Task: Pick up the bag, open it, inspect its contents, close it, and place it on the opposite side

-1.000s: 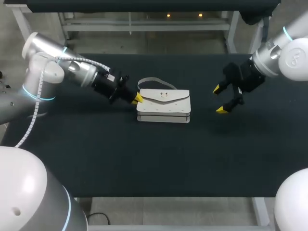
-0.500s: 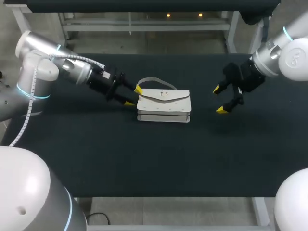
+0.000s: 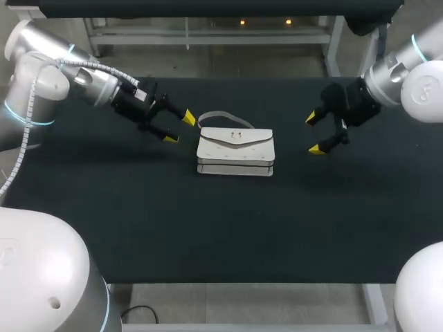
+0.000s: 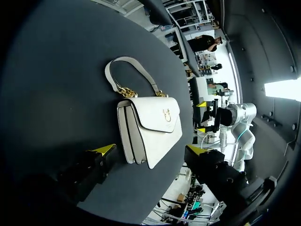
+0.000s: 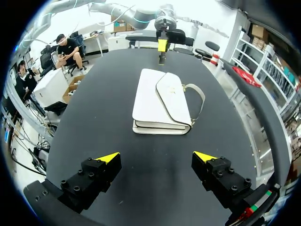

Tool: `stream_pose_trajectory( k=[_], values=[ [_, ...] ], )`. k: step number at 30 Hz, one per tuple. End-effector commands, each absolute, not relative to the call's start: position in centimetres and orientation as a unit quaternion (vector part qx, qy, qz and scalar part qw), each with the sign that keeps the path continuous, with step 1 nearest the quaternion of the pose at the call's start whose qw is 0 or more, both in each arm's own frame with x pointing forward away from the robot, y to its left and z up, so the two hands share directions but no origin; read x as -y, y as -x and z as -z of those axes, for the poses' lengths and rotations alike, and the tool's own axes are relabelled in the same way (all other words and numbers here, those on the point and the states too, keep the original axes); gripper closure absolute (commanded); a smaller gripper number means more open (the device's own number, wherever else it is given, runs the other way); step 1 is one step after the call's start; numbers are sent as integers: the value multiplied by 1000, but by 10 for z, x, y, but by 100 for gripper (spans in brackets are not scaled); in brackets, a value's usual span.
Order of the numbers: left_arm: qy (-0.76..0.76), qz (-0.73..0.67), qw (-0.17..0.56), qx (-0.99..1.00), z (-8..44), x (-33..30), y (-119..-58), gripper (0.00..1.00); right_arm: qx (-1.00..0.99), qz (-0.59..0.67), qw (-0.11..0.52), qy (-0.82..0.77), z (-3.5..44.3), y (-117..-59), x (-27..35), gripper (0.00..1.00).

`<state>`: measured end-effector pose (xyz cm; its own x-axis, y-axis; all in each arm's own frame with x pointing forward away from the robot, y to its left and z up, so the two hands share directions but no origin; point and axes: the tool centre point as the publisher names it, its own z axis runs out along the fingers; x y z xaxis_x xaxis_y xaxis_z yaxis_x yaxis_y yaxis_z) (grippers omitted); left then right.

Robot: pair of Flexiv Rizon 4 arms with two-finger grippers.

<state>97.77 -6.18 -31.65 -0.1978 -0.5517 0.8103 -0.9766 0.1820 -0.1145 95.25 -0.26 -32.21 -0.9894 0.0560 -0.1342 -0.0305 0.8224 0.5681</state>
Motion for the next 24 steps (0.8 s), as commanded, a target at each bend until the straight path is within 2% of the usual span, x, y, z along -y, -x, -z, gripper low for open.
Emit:
stream_pose_trajectory(
  k=[1,16,24],
  values=[
    [-543,-314,300,718,301,54,-987,0,-954,-282,102,-3,308,-943,-7,0],
    [-452,-261,191,831,267,39,-1006,0,-956,-215,195,34,287,-922,-45,0],
    [-369,-261,153,879,251,35,-1004,0,-955,-200,216,43,284,-917,-59,0]
  ],
)
